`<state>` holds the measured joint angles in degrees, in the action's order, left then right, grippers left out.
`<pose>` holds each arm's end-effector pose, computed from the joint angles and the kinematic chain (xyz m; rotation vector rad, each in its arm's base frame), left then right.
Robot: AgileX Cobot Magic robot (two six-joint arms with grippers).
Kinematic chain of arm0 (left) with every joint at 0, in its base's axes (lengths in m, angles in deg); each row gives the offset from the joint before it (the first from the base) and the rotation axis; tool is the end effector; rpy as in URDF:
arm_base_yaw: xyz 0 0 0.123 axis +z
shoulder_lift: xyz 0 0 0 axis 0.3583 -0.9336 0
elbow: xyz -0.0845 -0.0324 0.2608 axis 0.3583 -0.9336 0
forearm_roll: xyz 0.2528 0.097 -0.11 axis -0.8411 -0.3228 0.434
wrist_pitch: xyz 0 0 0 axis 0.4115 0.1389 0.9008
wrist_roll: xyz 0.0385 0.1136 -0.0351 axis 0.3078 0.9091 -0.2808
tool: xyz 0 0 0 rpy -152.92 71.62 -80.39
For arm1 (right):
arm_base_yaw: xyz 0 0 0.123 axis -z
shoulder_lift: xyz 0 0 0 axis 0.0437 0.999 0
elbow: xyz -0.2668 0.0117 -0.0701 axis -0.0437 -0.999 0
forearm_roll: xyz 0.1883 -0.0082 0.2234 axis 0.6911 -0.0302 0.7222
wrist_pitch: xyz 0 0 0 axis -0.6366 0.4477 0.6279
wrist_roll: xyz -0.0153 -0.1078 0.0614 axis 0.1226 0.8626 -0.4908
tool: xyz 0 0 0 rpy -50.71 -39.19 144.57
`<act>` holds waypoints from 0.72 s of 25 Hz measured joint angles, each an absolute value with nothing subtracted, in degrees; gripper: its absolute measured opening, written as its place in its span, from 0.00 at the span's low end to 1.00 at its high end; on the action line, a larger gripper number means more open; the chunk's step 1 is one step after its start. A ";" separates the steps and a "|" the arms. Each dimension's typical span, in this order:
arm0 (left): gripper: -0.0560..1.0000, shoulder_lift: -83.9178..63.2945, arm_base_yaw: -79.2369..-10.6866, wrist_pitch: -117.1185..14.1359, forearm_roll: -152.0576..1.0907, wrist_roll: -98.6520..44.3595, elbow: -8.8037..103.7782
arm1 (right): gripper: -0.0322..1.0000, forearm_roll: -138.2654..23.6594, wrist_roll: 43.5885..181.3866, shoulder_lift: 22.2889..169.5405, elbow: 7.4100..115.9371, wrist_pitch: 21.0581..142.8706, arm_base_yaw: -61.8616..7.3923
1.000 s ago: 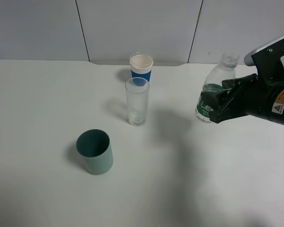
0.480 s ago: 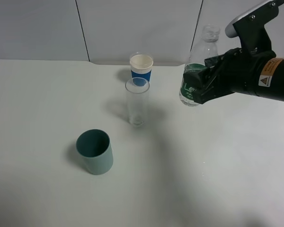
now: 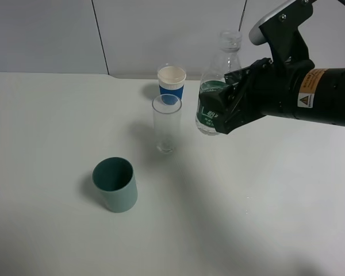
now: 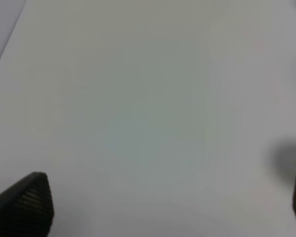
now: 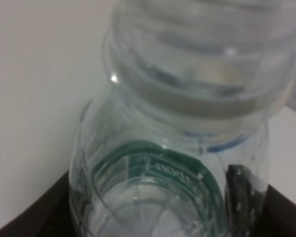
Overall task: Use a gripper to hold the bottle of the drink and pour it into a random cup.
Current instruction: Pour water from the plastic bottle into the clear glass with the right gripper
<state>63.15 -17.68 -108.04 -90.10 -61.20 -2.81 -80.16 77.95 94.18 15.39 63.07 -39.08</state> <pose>0.0683 0.0061 0.2865 -0.0595 2.0208 0.0600 0.2538 0.1952 0.2038 -0.7052 1.8705 0.4219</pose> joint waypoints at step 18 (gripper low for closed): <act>0.98 63.15 -17.68 -108.04 -90.10 -61.20 -2.81 | 0.58 -79.07 75.63 94.29 23.03 74.53 -42.93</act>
